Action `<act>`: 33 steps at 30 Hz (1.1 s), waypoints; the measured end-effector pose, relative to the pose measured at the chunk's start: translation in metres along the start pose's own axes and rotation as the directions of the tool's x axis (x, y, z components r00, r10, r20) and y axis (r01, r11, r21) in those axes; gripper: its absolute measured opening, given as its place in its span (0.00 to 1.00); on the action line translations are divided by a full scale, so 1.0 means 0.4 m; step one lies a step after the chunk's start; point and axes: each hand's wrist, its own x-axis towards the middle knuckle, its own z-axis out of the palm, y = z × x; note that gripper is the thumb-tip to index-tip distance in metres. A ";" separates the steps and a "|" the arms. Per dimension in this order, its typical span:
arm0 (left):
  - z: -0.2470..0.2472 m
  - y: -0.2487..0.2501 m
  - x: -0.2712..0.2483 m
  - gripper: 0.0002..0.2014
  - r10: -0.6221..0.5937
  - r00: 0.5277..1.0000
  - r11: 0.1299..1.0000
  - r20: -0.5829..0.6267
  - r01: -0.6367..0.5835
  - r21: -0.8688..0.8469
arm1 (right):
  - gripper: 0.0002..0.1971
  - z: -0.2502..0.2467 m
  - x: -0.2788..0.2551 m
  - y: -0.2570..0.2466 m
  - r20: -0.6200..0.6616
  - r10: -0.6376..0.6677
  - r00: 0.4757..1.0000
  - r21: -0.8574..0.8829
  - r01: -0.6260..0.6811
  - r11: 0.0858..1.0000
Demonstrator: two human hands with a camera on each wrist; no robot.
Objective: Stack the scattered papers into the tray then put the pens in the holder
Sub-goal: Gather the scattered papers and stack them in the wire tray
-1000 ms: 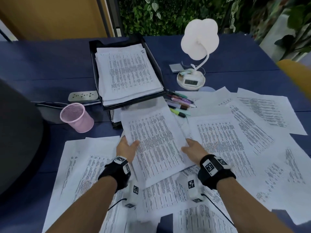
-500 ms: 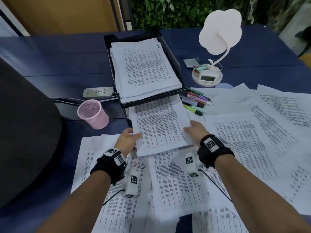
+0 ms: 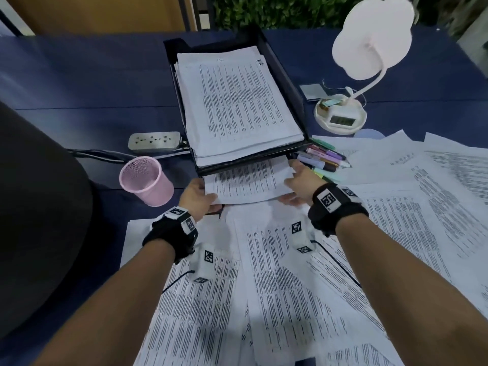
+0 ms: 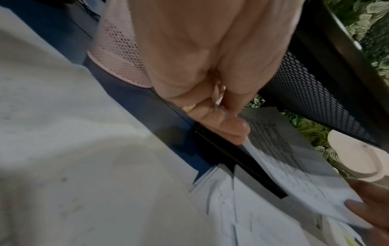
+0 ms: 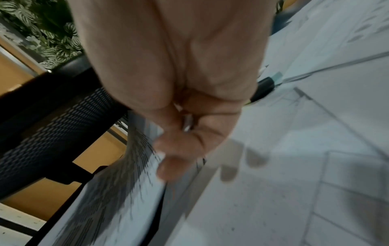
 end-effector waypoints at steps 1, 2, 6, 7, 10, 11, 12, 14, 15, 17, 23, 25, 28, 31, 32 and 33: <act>0.003 0.002 0.014 0.14 0.012 1.000 1.000 0.000 -0.012 -0.028 | 0.26 -0.002 0.024 -0.001 -0.072 -0.033 0.997 -0.006 0.033 0.999; 0.007 0.006 0.024 0.14 0.024 1.000 0.998 -0.016 -0.025 -0.055 | 0.24 -0.002 0.038 -0.006 -0.127 -0.068 0.990 -0.025 0.066 0.998; 0.014 0.018 0.052 0.08 0.082 0.988 0.995 -0.129 -0.089 -0.049 | 0.11 0.006 0.081 -0.029 -0.183 -0.116 0.976 -0.018 0.114 0.993; 0.016 0.019 0.056 0.07 0.083 0.985 0.994 -0.148 -0.093 -0.059 | 0.10 0.005 0.092 -0.031 -0.211 -0.103 0.972 0.016 0.108 0.994; 0.022 0.020 0.058 0.10 0.165 0.954 0.986 -0.248 -0.153 0.069 | 0.16 0.010 0.112 -0.035 -0.271 -0.040 0.962 0.110 0.072 0.991; 0.020 0.022 0.057 0.12 0.198 0.942 0.974 -0.271 -0.158 0.162 | 0.15 0.011 0.116 -0.034 -0.287 -0.041 0.957 0.099 0.072 0.992; 0.017 0.024 0.054 0.14 0.226 0.935 0.955 -0.272 -0.159 0.249 | 0.13 0.015 0.111 -0.037 -0.295 -0.040 0.955 0.083 0.068 0.994; 0.008 0.027 0.048 0.11 0.258 0.941 0.855 -0.219 -0.116 0.505 | 0.06 0.015 0.101 -0.037 -0.325 -0.081 0.942 0.034 0.098 0.995; 0.002 0.026 0.046 0.10 0.270 0.945 0.764 -0.186 -0.093 0.639 | 0.04 0.014 0.100 -0.034 -0.336 -0.093 0.937 0.023 0.107 0.994; -0.005 0.024 0.037 0.12 0.315 0.941 0.612 -0.123 -0.102 0.784 | 0.06 0.010 0.106 -0.022 -0.354 -0.114 0.928 0.015 0.127 0.992; 0.002 0.015 -0.006 0.14 0.306 0.950 0.609 -0.059 -0.147 0.780 | 0.14 -0.011 0.056 0.020 -0.327 -0.078 0.942 0.037 0.095 0.995; 0.009 0.011 -0.031 0.14 0.298 0.952 0.629 -0.065 -0.145 0.764 | 0.13 -0.023 0.033 0.051 -0.380 -0.108 0.919 -0.080 0.084 0.993; 0.026 -0.006 -0.074 0.11 0.302 0.953 0.625 -0.021 -0.182 0.759 | 0.13 -0.043 -0.027 0.101 -0.441 -0.165 0.882 -0.248 0.057 0.967; 0.054 -0.036 -0.111 0.09 0.311 0.947 0.590 0.080 -0.258 0.765 | 0.14 -0.079 -0.089 0.159 -0.477 -0.198 0.857 -0.369 0.009 0.929; 0.067 -0.046 -0.125 0.09 0.313 0.944 0.583 0.106 -0.279 0.763 | 0.14 -0.091 -0.109 0.179 -0.483 -0.199 0.853 -0.400 -0.013 0.917; 0.082 -0.056 -0.139 0.09 0.317 0.940 0.582 0.127 -0.299 0.756 | 0.14 -0.102 -0.125 0.200 -0.496 -0.197 0.846 -0.441 -0.050 0.896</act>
